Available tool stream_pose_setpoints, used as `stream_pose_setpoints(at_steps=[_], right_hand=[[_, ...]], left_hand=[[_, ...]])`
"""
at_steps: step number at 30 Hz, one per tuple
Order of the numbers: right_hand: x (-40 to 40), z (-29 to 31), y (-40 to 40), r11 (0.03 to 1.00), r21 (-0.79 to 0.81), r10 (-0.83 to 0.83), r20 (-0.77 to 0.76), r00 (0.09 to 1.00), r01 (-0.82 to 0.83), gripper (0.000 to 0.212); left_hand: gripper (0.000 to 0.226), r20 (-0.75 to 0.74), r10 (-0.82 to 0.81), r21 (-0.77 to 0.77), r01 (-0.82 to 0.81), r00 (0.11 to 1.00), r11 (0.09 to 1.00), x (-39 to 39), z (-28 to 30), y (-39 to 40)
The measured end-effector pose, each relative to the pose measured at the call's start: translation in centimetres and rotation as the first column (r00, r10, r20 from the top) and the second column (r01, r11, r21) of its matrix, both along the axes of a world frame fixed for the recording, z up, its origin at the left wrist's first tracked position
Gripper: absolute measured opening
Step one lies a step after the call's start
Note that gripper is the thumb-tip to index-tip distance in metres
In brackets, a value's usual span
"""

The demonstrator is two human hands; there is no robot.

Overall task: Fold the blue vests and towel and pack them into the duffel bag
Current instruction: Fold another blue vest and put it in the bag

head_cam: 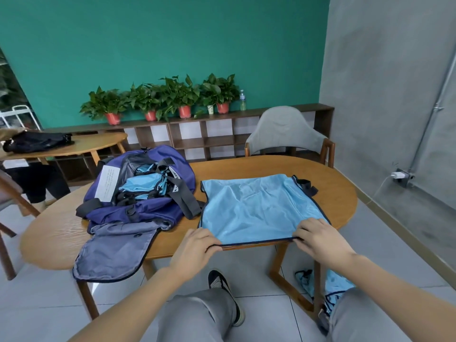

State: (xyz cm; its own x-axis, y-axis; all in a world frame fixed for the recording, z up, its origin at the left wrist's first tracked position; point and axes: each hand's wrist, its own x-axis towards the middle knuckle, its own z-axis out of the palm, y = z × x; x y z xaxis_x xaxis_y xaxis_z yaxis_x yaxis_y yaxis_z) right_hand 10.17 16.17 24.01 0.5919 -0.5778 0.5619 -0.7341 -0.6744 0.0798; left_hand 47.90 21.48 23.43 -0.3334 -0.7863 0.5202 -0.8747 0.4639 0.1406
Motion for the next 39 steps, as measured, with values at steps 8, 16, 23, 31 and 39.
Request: stream_pose_setpoints(at_steps=[8,16,23,31,39], right_hand=[[-1.5,7.0,-1.5,0.914,0.359,-0.327,0.375,0.867,0.190,0.020],[-2.4,20.7,-2.0,0.882,0.458,-0.307,0.735,0.605,-0.109,0.015],[-5.0,31.9,0.4,0.908,0.361,-0.172,0.782,0.599,-0.210,0.014],[-5.8,42.5,3.2,0.981,0.178,-0.095,0.777,0.622,-0.072,0.024],[-5.1,46.4,5.5,0.988,0.091,-0.002,0.821,0.571,-0.128,0.024]], left_hand=[[0.013,-0.202,0.181,-0.020,-0.188,0.963,0.982,0.9,10.6,-2.5],[0.012,-0.496,0.253,-0.038,-0.312,0.830,0.949,0.6,24.7,-5.1],[0.017,-0.480,0.184,-0.206,-0.314,0.858,0.927,0.6,37.3,-3.4],[0.013,-0.534,0.114,-0.318,-0.324,0.838,0.891,-0.6,47.1,0.4],[0.016,-0.534,0.119,-0.368,-0.356,0.837,0.859,0.4,50.6,3.9]])
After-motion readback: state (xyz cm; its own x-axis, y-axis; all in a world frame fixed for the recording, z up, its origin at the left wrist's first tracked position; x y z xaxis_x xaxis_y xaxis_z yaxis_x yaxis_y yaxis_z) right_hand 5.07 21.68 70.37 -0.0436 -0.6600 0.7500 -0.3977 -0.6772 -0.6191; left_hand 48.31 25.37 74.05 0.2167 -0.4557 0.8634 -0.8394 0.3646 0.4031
